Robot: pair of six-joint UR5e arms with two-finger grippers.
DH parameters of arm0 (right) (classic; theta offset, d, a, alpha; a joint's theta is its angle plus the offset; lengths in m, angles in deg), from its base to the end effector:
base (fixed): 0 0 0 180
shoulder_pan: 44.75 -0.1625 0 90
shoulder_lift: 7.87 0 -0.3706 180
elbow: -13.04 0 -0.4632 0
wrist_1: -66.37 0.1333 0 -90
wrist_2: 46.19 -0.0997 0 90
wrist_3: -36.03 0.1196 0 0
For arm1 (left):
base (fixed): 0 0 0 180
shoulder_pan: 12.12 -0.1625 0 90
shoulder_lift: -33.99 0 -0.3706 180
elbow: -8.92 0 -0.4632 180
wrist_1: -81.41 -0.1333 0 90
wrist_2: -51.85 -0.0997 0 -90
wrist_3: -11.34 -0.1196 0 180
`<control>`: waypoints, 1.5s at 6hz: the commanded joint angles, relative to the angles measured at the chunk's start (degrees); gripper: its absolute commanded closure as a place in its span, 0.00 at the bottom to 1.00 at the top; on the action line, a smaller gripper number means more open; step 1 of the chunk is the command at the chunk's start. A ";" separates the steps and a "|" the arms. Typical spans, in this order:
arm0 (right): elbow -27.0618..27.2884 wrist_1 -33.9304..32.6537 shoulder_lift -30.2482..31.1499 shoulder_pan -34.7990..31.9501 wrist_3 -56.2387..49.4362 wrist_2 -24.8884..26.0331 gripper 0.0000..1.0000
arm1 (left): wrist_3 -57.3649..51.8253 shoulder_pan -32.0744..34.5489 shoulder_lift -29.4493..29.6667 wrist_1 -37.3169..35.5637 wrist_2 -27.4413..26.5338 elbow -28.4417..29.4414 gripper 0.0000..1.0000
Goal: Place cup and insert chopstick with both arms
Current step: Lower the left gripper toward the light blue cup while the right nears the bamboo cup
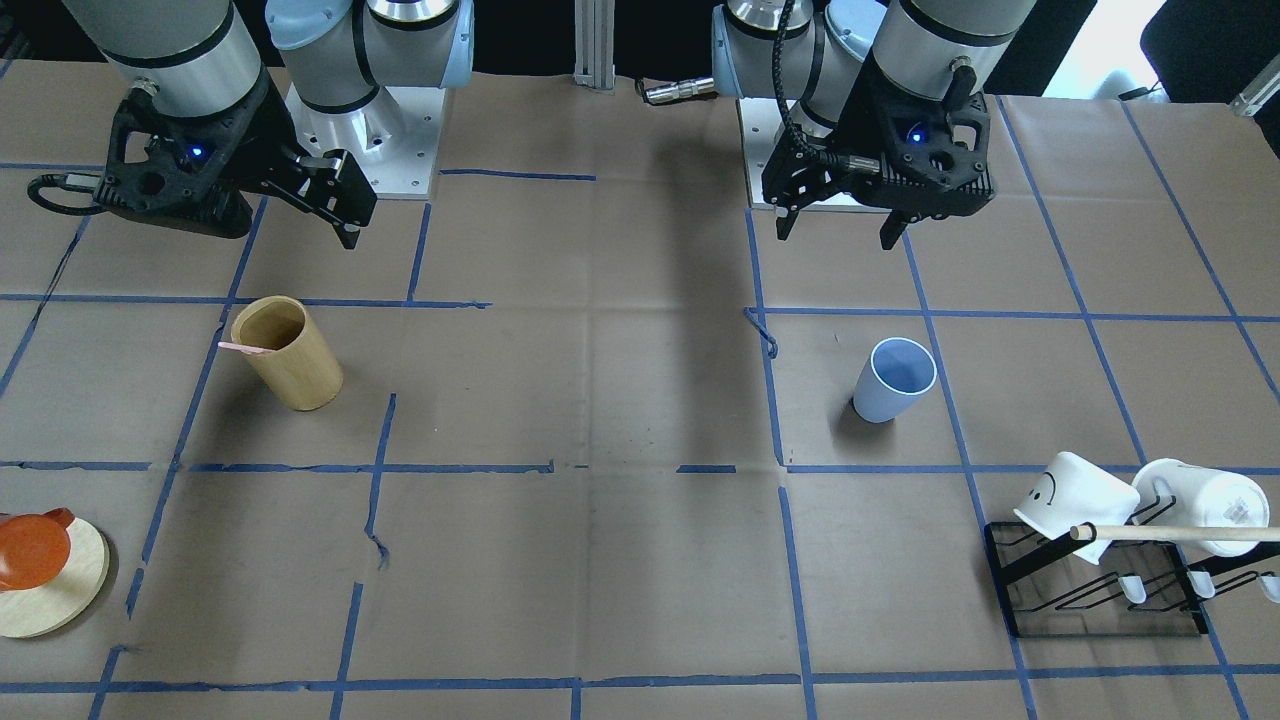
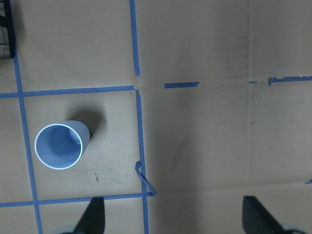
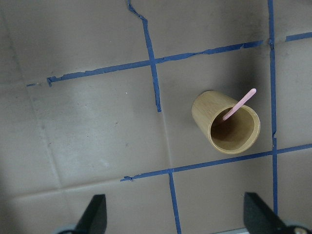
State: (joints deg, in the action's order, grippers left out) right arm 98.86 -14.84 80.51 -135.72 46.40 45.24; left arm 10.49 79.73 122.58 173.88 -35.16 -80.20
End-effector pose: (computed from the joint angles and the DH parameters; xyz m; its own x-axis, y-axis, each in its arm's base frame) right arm 0.1398 -0.5571 0.4240 -0.9862 0.1596 0.0439 0.1634 0.9813 0.1023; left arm -0.1573 -0.5482 0.4317 -0.9975 0.0469 0.0522 0.0471 0.9989 0.0024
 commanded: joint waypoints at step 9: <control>-0.74 -0.88 -0.31 0.36 -0.61 -0.29 0.00 | -9.07 -8.78 0.44 -2.97 -0.61 -7.71 0.02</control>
State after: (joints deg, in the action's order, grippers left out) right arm 98.28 -15.62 80.45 -135.56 45.73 45.12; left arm 2.82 72.03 122.72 172.94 -35.76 -85.12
